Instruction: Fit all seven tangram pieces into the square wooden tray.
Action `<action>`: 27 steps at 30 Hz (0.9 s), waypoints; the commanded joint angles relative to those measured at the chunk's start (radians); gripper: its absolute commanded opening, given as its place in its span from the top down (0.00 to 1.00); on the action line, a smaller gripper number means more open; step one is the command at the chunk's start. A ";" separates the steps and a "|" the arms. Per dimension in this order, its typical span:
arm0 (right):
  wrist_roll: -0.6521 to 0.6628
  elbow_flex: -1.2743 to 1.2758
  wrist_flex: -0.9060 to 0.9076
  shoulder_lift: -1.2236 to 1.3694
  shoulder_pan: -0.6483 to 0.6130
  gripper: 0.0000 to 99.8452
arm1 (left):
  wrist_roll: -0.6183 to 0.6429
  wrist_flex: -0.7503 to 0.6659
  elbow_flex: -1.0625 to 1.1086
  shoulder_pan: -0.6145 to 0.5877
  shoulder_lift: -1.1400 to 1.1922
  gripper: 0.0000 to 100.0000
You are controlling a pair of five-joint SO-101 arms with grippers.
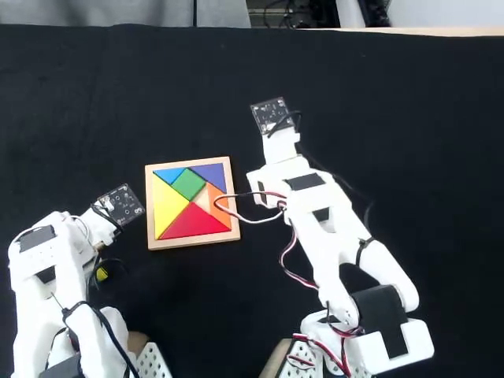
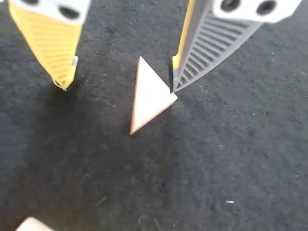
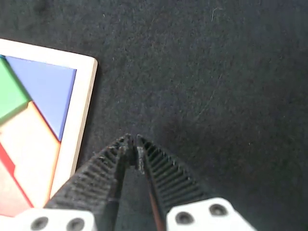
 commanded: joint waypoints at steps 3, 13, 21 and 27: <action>0.009 -0.002 -0.026 -0.033 0.008 0.98 | -0.135 -0.032 -0.094 0.010 0.049 0.69; 0.009 -0.001 -0.025 -0.033 0.008 0.98 | -0.104 0.184 -0.429 0.010 0.434 0.69; 0.009 -0.001 -0.025 -0.033 0.008 0.98 | -0.138 0.124 -0.443 0.004 0.523 0.69; 0.009 -0.001 -0.025 -0.033 0.008 0.98 | -0.141 0.104 -0.423 0.008 0.555 0.69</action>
